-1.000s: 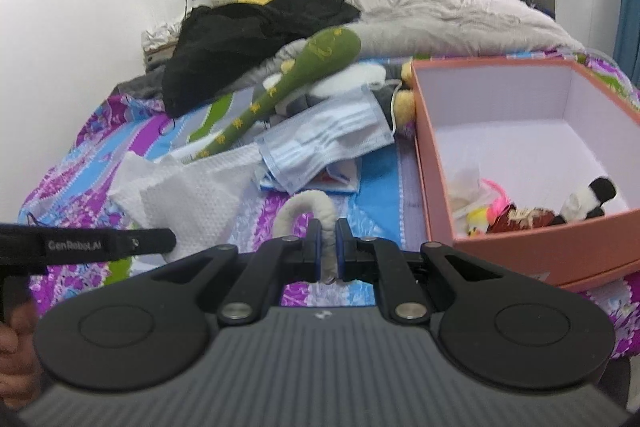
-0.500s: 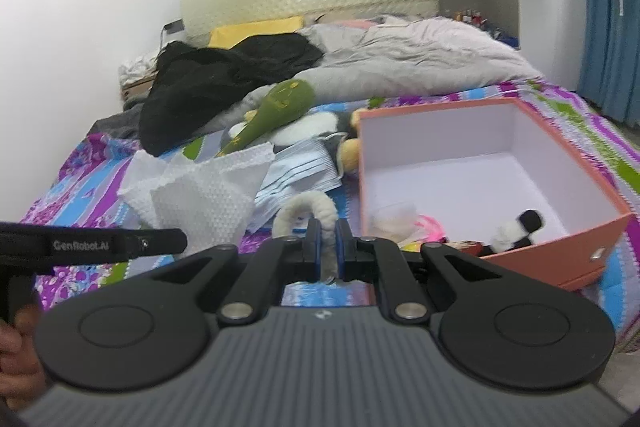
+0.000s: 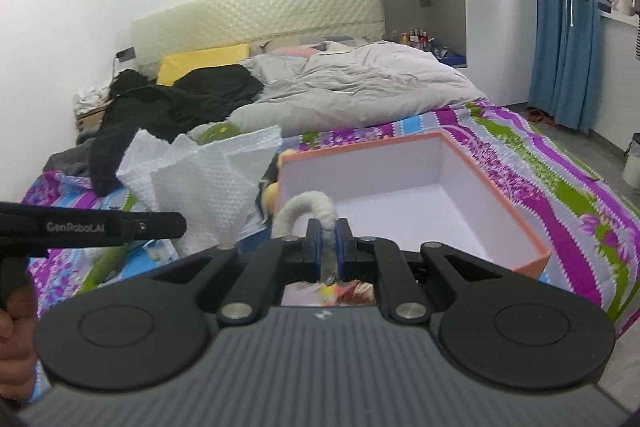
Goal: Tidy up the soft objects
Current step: 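Carry both items over the box and open both tools to drop them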
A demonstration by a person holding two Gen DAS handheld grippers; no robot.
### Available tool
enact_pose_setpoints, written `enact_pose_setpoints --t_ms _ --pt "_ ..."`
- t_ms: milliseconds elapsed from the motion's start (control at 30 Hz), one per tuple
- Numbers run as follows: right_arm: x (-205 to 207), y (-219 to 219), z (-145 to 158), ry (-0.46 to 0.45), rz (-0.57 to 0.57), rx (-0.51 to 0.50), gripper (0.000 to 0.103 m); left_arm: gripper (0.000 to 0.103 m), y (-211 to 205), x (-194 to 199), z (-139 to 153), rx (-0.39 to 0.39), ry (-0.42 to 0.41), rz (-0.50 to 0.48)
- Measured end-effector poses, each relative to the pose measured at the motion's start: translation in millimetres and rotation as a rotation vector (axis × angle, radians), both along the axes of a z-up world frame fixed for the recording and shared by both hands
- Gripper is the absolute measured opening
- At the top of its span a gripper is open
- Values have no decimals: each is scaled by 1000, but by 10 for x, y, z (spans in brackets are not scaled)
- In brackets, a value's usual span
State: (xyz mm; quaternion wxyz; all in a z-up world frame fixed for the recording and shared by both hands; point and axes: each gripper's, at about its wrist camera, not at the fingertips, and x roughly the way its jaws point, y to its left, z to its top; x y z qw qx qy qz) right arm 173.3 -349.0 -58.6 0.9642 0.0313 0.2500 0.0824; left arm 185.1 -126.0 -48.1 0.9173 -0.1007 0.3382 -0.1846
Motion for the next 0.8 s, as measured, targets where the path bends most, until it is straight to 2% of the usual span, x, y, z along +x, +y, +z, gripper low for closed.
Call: enact_pose_setpoints --t_ms 100,233,400,500,667,800 --pt "273 -103 23 28 -22 -1 11 6 -165 277 37 13 16 -28" --pt "635 -267 -51 109 -42 27 11 6 -366 662 25 60 16 -35" --pt "1019 -420 -222 207 -66 15 11 6 -599 1146 -117 99 89 -63" --pt "1181 -477 -334 253 -78 -18 11 6 -730 1368 -217 112 137 -85" --pt "1350 -595 -550 332 -89 -16 11 6 -856 1644 -431 133 207 -99" --pt "1397 -628 -641 355 -92 -19 13 6 -938 1781 -589 200 232 -94"
